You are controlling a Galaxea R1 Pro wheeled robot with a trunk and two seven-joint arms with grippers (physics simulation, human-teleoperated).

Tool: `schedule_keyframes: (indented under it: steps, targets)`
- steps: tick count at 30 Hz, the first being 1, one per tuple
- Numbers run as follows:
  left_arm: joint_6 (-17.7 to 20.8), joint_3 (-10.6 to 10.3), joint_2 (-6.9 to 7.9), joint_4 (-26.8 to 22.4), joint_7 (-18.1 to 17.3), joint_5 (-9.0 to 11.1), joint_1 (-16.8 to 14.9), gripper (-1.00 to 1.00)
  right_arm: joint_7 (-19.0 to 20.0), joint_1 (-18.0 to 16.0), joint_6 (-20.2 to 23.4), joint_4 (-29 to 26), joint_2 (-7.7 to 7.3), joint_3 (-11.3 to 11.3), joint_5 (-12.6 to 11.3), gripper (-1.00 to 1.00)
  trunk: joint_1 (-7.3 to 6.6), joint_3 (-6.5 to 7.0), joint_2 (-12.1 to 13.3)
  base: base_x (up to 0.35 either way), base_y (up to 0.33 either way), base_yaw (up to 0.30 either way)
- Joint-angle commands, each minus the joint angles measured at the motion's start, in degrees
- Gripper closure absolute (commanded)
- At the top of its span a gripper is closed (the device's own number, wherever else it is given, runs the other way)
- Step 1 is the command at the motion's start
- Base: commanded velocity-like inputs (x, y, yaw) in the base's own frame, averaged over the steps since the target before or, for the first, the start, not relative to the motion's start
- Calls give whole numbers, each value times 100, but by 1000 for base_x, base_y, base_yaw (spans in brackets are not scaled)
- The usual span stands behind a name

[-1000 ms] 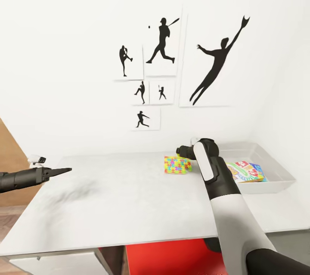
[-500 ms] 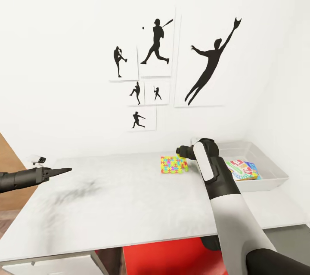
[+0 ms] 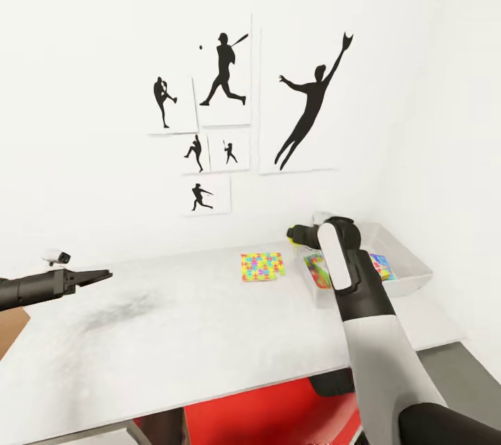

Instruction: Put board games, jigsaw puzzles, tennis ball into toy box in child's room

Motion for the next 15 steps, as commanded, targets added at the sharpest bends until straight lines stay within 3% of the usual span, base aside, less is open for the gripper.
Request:
schedule_keyframes:
  steps: [1,8,15]
  targets:
    - [68,0,8,-2,-21,2,-2,-100,-83,-6,14,-107,1,8,-74,100,4,-9,-12,0,0,-274]
    - [89,6,24,-2,-21,3,-2,-100,-82,-9,24,-748,1,36,-81,100,4,24,-12,0,0,-262]
    - [90,2,28,-2,-21,-5,-2,-100,-91,-12,20,-682,1,-8,-61,100,4,60,-12,0,0,-256]
